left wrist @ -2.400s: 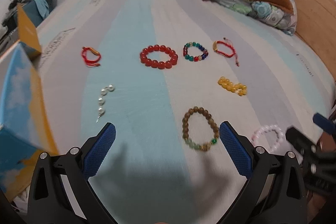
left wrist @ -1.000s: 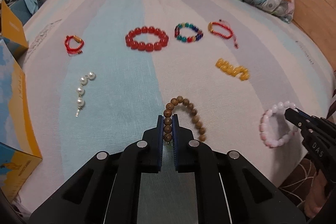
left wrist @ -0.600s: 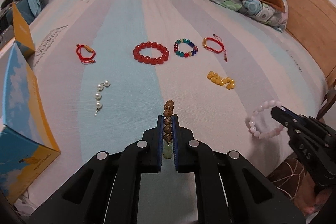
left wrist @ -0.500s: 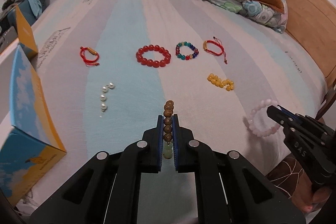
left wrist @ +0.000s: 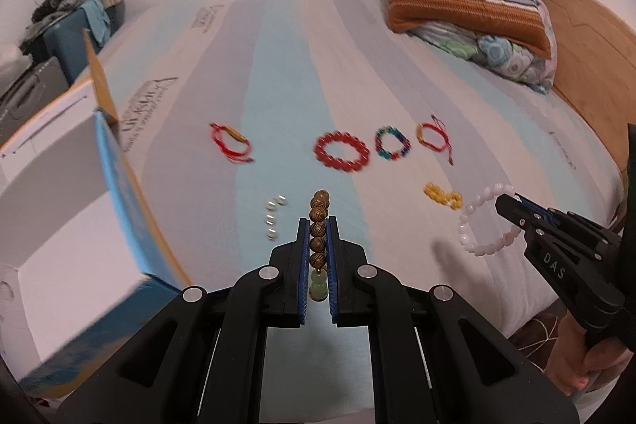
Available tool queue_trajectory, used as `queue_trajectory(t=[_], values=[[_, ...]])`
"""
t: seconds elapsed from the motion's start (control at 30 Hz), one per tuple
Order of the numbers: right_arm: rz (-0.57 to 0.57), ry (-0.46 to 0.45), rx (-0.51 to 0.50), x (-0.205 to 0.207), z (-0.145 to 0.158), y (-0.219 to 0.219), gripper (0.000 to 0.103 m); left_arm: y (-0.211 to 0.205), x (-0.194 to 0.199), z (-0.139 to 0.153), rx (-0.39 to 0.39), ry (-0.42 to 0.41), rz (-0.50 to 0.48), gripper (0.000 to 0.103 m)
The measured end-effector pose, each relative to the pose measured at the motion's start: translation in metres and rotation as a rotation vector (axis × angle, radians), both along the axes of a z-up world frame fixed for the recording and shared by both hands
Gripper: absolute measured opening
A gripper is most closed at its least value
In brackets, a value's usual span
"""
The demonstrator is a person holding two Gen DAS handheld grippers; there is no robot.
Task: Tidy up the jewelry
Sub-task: 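Carry both bracelets over the white cardboard box with both grippers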
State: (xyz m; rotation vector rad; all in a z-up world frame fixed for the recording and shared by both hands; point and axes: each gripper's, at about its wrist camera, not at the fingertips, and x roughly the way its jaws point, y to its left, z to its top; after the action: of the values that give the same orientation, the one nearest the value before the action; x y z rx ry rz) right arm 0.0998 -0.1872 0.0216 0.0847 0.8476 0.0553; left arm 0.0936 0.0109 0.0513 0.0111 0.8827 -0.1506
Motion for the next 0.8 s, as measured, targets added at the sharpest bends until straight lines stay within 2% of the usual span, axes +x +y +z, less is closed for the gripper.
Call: queue_trajectory(t=[0.27,0.5,0.8], values=[[0.064,-0.047,-0.024,0.020,0.033,0.053,0.009,0.056,0.000,0.026,0.002,-0.029,0.088,0.007],[0.162,-0.092,-0.035,0.031,0.058,0.121,0.009,0.117,-0.012,0.042,0.014,-0.042,0.194,0.007],[0.362,-0.148,0.011,0.021,0.085,0.221,0.009,0.206,-0.043,0.046,0.029,-0.023,0.358,0.007]])
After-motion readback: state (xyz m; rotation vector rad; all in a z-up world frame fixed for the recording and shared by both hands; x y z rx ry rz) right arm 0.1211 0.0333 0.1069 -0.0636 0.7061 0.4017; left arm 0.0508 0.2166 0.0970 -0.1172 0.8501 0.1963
